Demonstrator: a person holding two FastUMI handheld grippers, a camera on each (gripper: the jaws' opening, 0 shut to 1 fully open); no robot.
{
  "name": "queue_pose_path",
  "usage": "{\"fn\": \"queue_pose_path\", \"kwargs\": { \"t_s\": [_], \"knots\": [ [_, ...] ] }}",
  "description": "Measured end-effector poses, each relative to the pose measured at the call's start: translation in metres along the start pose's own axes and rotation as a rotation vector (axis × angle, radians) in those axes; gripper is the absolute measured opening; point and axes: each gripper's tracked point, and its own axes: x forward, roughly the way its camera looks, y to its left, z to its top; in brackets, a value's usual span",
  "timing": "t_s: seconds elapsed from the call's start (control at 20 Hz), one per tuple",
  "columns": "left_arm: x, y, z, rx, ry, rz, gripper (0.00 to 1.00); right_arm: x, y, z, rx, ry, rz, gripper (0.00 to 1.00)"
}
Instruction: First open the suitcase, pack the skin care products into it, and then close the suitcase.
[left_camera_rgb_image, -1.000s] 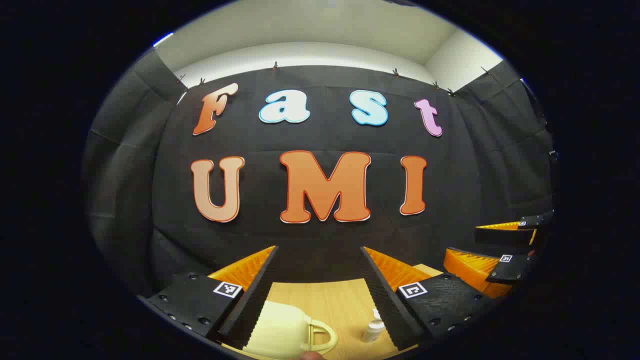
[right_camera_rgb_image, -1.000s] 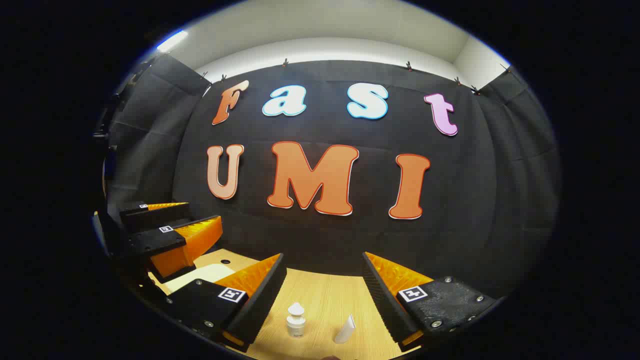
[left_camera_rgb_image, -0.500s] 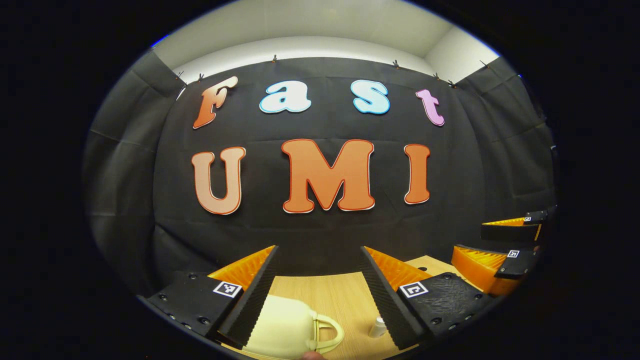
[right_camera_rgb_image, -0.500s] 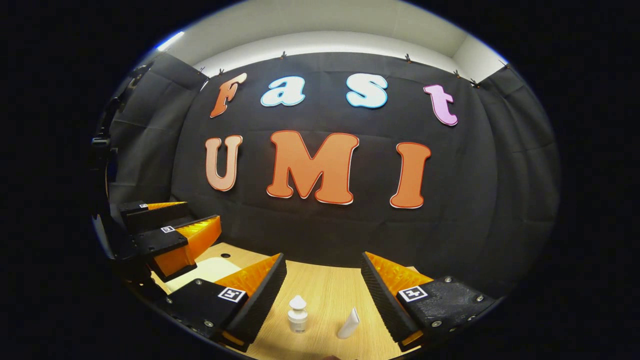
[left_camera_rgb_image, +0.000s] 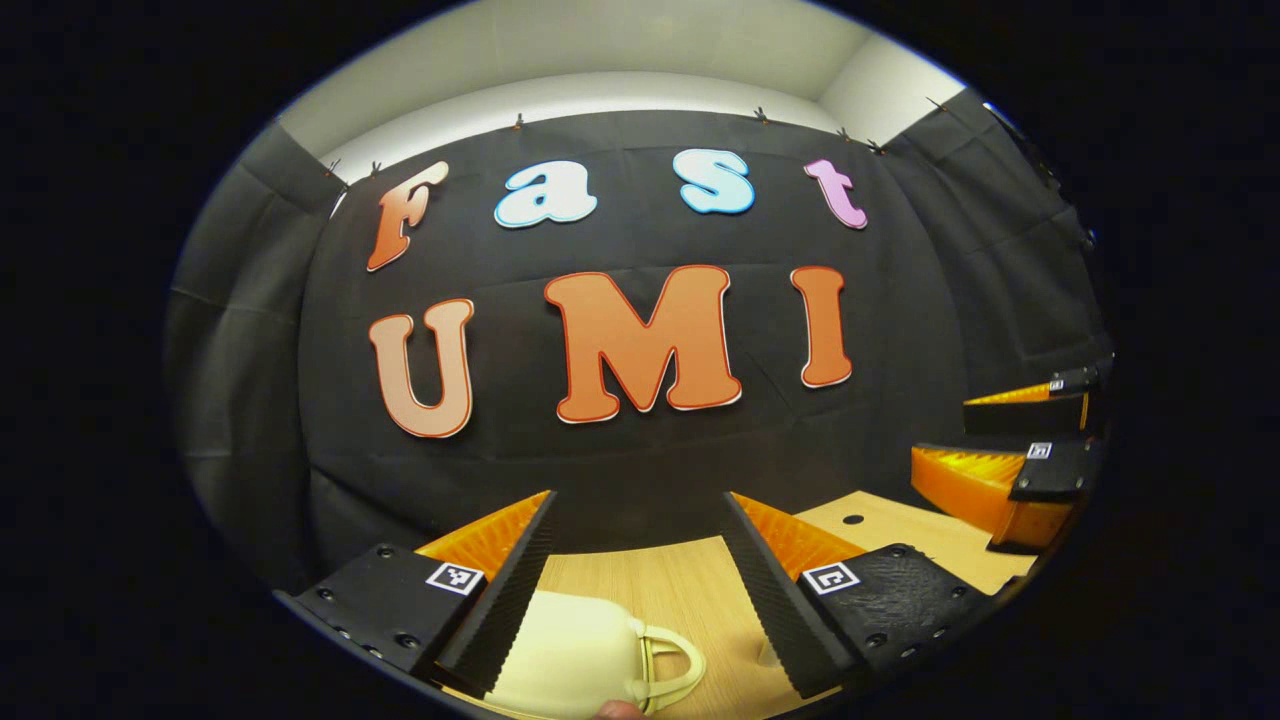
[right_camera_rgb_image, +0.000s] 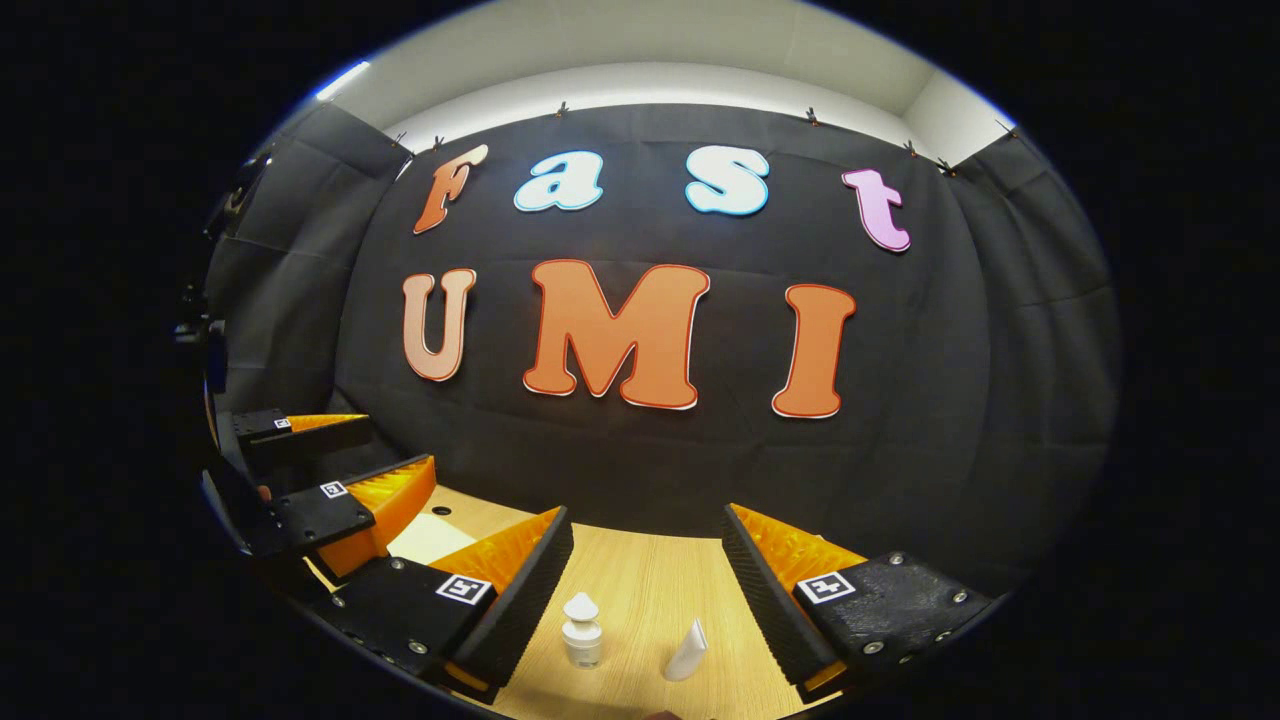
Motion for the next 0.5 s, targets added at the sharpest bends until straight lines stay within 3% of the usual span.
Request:
{"fn": "queue_pose_path", "kwargs": {
  "t_s": [0.5],
  "knots": [
    [0.009, -0.026, -0.080, 0.242, 0.129, -0.066, 0.99, -0.004, -0.043, 0.001, -0.031, 0.010, -0.084, 0.95]
  ]
}}
